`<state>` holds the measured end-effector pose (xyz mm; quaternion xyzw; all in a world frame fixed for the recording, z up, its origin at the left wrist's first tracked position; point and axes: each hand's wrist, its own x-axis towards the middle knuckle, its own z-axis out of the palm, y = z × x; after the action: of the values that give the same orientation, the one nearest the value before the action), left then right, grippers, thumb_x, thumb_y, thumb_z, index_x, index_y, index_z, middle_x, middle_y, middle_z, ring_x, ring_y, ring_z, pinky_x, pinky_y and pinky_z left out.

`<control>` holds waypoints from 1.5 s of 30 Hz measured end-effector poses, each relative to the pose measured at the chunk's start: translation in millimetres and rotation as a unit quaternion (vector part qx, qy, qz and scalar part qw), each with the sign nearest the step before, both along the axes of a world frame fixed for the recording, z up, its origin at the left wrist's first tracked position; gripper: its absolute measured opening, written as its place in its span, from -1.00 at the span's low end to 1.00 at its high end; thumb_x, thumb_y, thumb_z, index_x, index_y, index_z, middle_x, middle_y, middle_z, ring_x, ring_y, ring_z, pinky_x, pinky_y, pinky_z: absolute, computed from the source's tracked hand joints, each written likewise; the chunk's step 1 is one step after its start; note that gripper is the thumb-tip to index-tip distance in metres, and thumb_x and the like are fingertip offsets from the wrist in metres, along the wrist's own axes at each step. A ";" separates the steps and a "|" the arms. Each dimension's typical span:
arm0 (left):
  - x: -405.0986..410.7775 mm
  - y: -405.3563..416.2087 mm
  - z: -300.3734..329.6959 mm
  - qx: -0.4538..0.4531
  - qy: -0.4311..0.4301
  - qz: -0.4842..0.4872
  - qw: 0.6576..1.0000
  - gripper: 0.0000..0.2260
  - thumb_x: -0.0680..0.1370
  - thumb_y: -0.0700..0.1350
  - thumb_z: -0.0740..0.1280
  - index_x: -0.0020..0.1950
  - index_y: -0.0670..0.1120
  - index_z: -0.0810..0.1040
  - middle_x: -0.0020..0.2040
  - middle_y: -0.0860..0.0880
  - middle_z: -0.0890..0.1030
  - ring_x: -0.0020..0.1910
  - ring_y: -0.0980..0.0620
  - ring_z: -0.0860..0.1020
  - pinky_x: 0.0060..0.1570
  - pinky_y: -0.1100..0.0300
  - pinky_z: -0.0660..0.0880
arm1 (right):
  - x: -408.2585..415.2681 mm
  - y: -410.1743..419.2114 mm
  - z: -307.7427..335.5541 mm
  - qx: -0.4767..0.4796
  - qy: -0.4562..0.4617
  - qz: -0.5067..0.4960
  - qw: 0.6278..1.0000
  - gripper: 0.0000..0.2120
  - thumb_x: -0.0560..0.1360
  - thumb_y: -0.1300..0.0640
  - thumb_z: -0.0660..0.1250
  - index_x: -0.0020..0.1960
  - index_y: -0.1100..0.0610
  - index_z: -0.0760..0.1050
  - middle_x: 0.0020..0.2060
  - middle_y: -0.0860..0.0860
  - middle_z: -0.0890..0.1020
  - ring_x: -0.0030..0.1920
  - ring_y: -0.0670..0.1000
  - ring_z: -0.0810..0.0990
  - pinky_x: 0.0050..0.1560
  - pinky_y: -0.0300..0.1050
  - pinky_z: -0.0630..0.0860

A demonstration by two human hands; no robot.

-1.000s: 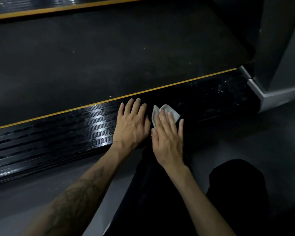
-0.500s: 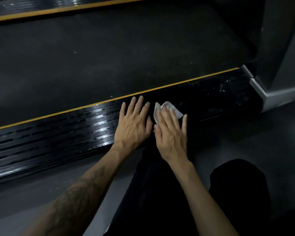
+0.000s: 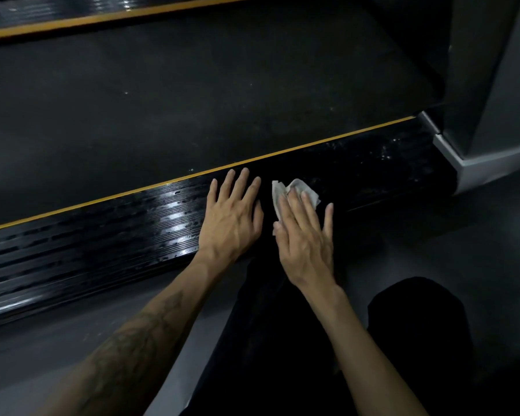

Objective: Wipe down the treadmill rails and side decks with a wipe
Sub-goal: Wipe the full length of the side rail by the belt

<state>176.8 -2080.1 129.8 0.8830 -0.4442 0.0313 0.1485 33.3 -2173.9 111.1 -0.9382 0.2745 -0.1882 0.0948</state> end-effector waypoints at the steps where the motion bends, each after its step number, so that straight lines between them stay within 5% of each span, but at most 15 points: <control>1: 0.0 -0.1 -0.1 0.001 -0.001 0.000 1.000 -0.48 0.64 0.07 0.04 0.57 -0.06 0.40 0.59 -0.13 0.34 0.61 -0.17 0.23 0.56 -0.23 0.14 | -4.9 2.6 -0.6 0.001 0.002 -0.017 1.000 -0.46 0.71 -0.07 -0.02 0.63 0.12 0.24 0.64 0.03 0.20 0.65 0.04 0.09 0.62 0.29 -0.13; 10: -0.8 -1.4 0.2 0.018 -0.002 -0.019 1.000 -0.45 0.68 0.15 -0.01 0.63 -0.01 0.28 0.66 -0.10 0.19 0.64 -0.14 0.14 0.56 -0.30 0.10 | 1.8 0.6 3.6 0.020 0.012 0.020 1.000 -0.46 0.71 -0.06 -0.04 0.62 0.10 0.26 0.63 0.01 0.21 0.65 0.01 0.07 0.61 0.31 -0.10; 16: -0.6 -4.1 1.8 0.035 0.003 -0.012 0.999 -0.44 0.66 0.16 -0.03 0.63 0.00 0.28 0.65 -0.08 0.22 0.65 -0.13 0.12 0.58 -0.28 0.04 | -17.1 9.7 -3.7 0.012 -0.002 -0.052 0.999 -0.45 0.72 -0.06 -0.04 0.64 0.15 0.18 0.65 0.08 0.16 0.66 0.04 0.04 0.62 0.28 -0.09; 32: -5.3 -13.3 4.5 0.021 0.006 -0.007 1.000 -0.44 0.65 0.14 0.02 0.55 -0.11 0.38 0.62 -0.16 0.28 0.63 -0.18 0.18 0.58 -0.26 0.07 | -12.7 8.1 -3.4 0.024 0.002 -0.041 0.999 -0.44 0.71 -0.06 -0.04 0.64 0.15 0.19 0.64 0.07 0.18 0.66 0.04 0.05 0.63 0.26 -0.09; 41: -3.8 -15.5 3.1 0.032 0.014 -0.013 0.999 -0.36 0.64 0.20 -0.06 0.65 -0.07 0.23 0.67 -0.08 0.14 0.67 -0.09 0.03 0.61 -0.21 -0.07 | -22.3 4.3 -3.6 0.003 0.002 -0.079 0.997 -0.44 0.71 -0.05 0.01 0.63 0.19 0.21 0.64 0.12 0.18 0.65 0.06 0.08 0.62 0.29 -0.02; 45: -4.9 -16.6 3.1 0.030 0.013 -0.009 0.999 -0.38 0.64 0.19 -0.03 0.62 -0.09 0.29 0.66 -0.11 0.20 0.66 -0.11 0.08 0.60 -0.23 -0.03 | -6.2 -2.2 0.2 0.013 0.003 -0.023 1.000 -0.45 0.71 -0.06 0.00 0.61 0.17 0.26 0.62 0.09 0.23 0.65 0.05 0.11 0.62 0.29 -0.04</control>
<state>171.9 -2096.7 132.9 0.8833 -0.4509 0.0055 0.1280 27.1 -2176.1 111.3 -0.9309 0.2984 -0.1844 0.1018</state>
